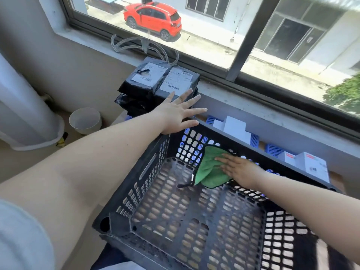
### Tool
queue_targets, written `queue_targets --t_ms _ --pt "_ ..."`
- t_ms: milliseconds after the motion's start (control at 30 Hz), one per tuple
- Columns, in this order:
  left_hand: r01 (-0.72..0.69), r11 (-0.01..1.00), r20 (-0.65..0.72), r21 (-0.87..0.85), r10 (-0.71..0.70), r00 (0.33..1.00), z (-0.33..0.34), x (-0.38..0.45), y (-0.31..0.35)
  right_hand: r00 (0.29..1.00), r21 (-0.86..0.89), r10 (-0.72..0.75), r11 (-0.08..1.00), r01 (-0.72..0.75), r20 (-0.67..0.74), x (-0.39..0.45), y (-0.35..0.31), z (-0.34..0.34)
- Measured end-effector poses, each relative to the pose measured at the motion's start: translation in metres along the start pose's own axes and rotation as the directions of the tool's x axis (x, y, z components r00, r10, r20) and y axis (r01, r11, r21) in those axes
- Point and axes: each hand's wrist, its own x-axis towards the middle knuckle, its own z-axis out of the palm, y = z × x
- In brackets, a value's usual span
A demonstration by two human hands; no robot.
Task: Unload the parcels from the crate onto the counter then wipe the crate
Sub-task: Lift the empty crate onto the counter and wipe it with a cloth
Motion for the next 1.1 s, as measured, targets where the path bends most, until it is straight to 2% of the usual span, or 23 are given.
queue_targets --t_ms 33,67,200,333,400,533,600,700,733,800,867,900,933,1000,1100 --pt "-0.007 1.0 -0.007 0.004 0.007 1.0 0.0 0.0 0.0 0.999 -0.054 -0.037 0.998 0.037 0.001 0.0 -0.004 0.006" --pt "-0.016 1.0 -0.01 0.009 0.016 1.0 0.0 0.001 0.0 0.995 -0.071 -0.029 0.997 0.036 0.092 0.002 -0.003 0.004" --pt "-0.055 0.998 -0.007 0.041 0.056 0.998 0.003 0.004 0.001 0.97 0.064 0.14 0.986 -0.156 0.198 0.052 0.007 -0.05" --pt "-0.027 1.0 -0.012 -0.016 0.027 1.0 0.002 0.002 0.0 0.969 0.022 0.205 0.978 -0.21 0.135 0.089 0.047 -0.11" --pt "-0.02 0.999 -0.007 -0.033 0.02 1.0 0.002 0.001 0.0 0.967 0.035 0.242 0.969 -0.245 0.074 0.093 0.05 -0.108" --pt "-0.026 0.999 -0.004 -0.045 0.026 1.0 0.002 0.001 -0.001 0.948 0.282 0.25 0.941 -0.19 -0.198 0.082 0.05 -0.098" --pt "-0.029 0.999 -0.003 -0.04 0.029 1.0 0.003 0.001 -0.001 0.967 0.317 0.194 0.939 -0.134 -0.164 0.079 0.053 -0.095" --pt "-0.027 0.999 -0.004 -0.031 0.027 1.0 0.004 0.002 -0.001 0.946 0.366 0.197 0.926 -0.092 -0.259 0.075 0.058 -0.097" --pt "-0.028 0.999 -0.003 -0.03 0.028 1.0 0.005 0.002 -0.001 0.924 0.365 0.221 0.926 -0.099 -0.311 0.077 0.057 -0.098" --pt "-0.031 0.999 -0.001 -0.025 0.031 1.0 0.005 0.002 -0.001 0.917 0.306 0.248 0.94 -0.15 -0.313 0.081 0.051 -0.088" --pt "-0.034 0.999 0.003 -0.025 0.034 0.999 0.004 0.003 -0.001 0.918 0.13 0.239 0.97 -0.207 -0.317 0.083 0.05 -0.088" --pt "-0.036 0.999 0.005 -0.026 0.036 0.999 0.004 0.003 -0.001 0.935 0.1 0.214 0.976 -0.193 -0.284 0.085 0.049 -0.086" --pt "-0.037 0.999 0.008 -0.027 0.038 0.999 0.004 0.003 -0.001 0.963 0.092 0.191 0.98 -0.176 -0.191 0.087 0.047 -0.084" --pt "-0.04 0.999 0.009 -0.035 0.04 0.999 0.005 0.003 -0.002 0.972 0.044 0.235 0.971 -0.236 0.016 0.087 0.043 -0.094" --pt "-0.033 0.998 0.004 -0.05 0.033 0.999 0.005 0.003 -0.004 0.97 0.029 0.232 0.972 -0.235 0.069 0.092 0.041 -0.097"
